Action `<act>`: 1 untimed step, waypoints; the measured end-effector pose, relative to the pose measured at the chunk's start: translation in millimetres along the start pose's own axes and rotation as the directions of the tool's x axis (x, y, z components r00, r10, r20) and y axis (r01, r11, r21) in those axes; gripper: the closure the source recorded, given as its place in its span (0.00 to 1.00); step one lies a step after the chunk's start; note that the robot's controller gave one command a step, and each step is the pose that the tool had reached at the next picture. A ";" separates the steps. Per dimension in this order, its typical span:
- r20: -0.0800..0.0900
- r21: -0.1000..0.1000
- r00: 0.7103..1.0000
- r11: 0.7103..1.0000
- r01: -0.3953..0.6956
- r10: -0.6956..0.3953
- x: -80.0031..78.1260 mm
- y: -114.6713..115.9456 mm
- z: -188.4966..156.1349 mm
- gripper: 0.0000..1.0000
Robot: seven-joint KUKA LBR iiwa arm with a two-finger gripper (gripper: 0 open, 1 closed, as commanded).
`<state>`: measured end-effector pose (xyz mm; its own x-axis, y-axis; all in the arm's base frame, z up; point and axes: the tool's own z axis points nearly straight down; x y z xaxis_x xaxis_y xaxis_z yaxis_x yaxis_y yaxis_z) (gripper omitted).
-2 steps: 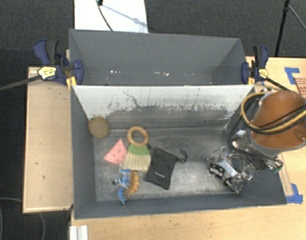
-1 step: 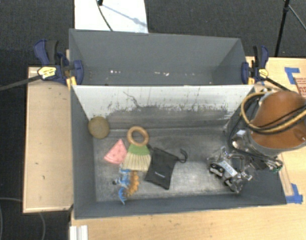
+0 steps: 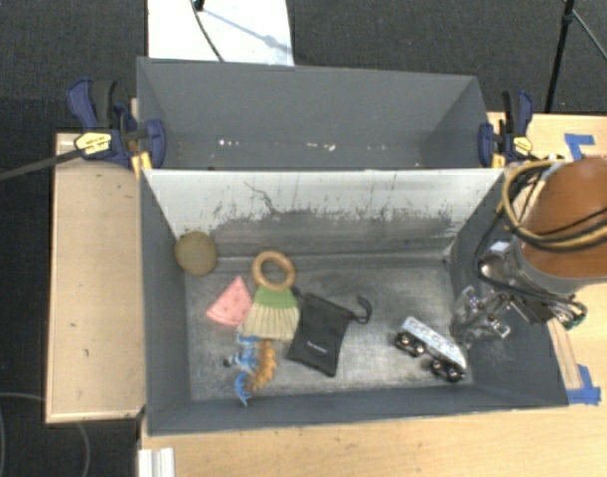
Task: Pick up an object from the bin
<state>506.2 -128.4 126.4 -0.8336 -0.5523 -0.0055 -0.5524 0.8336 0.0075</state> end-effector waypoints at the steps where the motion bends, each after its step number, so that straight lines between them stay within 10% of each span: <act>1: 0.004 0.018 0.994 0.994 0.107 -0.107 -63.1 117.0 43.0 0.00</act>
Offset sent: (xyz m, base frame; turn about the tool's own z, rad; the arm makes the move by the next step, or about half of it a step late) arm 0.0000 0.0000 0.0000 0.0000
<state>494.2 4.3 84.6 -0.7695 -0.6386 -0.0103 -0.6385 0.7696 -0.0108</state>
